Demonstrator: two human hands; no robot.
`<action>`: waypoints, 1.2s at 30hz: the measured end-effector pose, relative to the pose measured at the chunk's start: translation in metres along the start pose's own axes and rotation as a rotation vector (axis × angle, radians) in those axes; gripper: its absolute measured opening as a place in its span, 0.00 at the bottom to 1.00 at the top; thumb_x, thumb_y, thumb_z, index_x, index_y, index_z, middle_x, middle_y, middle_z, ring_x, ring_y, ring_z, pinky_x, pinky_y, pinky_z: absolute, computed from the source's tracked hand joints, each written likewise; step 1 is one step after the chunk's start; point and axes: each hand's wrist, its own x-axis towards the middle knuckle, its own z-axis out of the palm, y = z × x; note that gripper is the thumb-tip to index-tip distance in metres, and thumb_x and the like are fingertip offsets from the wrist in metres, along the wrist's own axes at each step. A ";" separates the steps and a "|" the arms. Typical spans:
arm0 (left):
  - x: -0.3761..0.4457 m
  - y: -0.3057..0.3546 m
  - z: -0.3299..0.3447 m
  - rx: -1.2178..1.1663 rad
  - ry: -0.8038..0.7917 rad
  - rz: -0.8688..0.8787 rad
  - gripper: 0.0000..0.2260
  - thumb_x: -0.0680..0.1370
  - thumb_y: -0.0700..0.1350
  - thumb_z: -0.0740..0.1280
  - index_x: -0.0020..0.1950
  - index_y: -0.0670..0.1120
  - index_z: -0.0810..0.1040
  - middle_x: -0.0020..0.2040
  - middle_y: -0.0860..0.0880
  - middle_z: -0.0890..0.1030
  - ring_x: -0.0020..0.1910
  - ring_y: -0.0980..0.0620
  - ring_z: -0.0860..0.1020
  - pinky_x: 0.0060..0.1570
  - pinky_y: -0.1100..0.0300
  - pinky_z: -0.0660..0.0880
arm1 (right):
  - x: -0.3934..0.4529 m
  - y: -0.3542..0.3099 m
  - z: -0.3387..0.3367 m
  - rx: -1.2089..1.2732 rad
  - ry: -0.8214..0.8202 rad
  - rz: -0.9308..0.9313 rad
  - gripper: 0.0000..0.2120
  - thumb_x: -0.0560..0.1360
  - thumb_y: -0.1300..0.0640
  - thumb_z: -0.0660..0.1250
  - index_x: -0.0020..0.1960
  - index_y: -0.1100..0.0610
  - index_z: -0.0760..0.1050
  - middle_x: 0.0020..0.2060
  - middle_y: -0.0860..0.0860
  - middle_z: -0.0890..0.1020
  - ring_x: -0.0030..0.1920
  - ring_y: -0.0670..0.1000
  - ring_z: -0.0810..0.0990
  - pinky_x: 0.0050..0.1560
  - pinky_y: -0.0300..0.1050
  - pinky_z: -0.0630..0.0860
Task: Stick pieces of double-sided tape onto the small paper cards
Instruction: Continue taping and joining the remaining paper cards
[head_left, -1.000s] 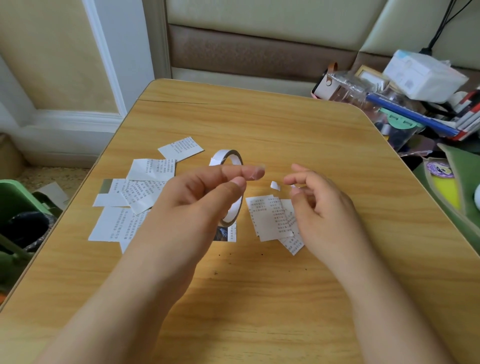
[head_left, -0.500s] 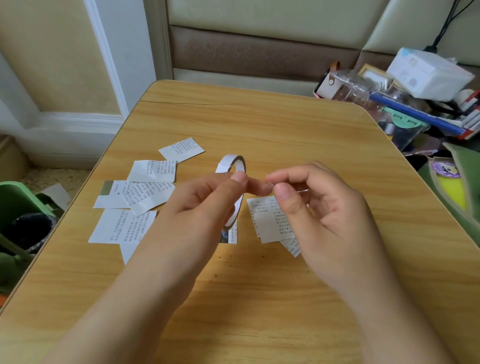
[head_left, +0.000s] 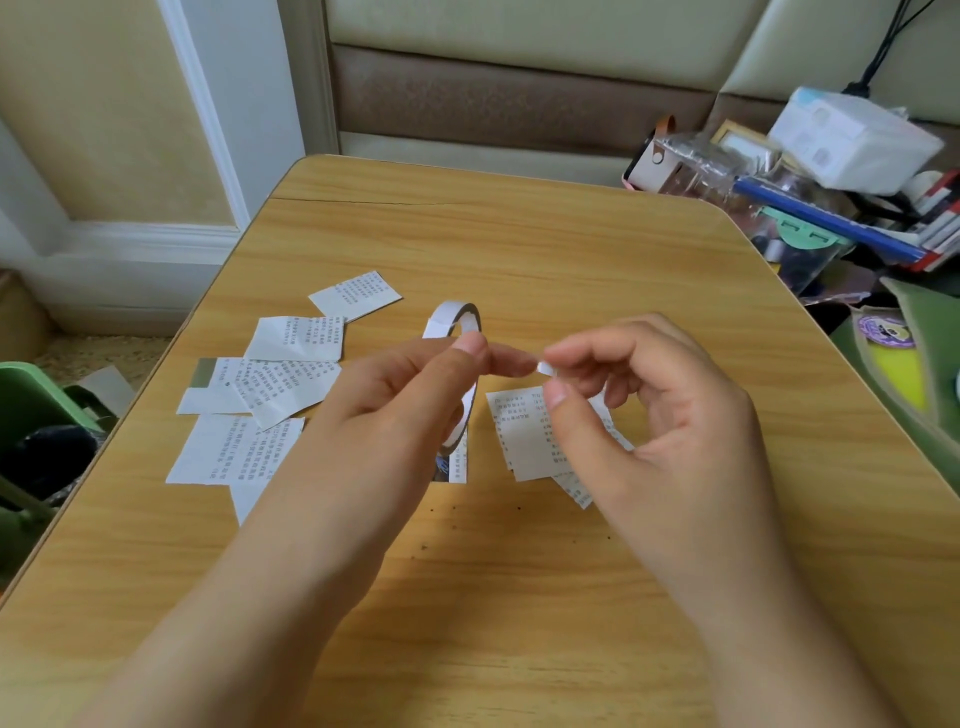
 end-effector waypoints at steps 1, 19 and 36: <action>0.000 -0.001 0.000 -0.001 -0.002 0.010 0.18 0.67 0.64 0.62 0.43 0.57 0.85 0.29 0.58 0.68 0.34 0.56 0.68 0.43 0.55 0.63 | 0.000 0.000 0.000 0.013 0.017 0.017 0.07 0.70 0.57 0.67 0.48 0.50 0.76 0.41 0.43 0.78 0.43 0.49 0.77 0.45 0.42 0.72; -0.007 0.004 0.007 0.208 0.095 0.054 0.13 0.77 0.57 0.59 0.40 0.61 0.82 0.27 0.59 0.74 0.46 0.68 0.75 0.43 0.69 0.68 | 0.002 0.000 0.001 -0.051 -0.041 -0.048 0.03 0.72 0.62 0.70 0.42 0.55 0.81 0.39 0.47 0.77 0.42 0.47 0.76 0.44 0.32 0.68; 0.005 -0.009 -0.007 0.863 0.212 0.198 0.09 0.76 0.45 0.65 0.51 0.58 0.80 0.42 0.58 0.65 0.40 0.75 0.68 0.52 0.59 0.54 | -0.004 0.018 -0.021 -0.087 -0.354 0.415 0.30 0.75 0.42 0.62 0.73 0.35 0.52 0.50 0.32 0.80 0.57 0.31 0.72 0.60 0.34 0.66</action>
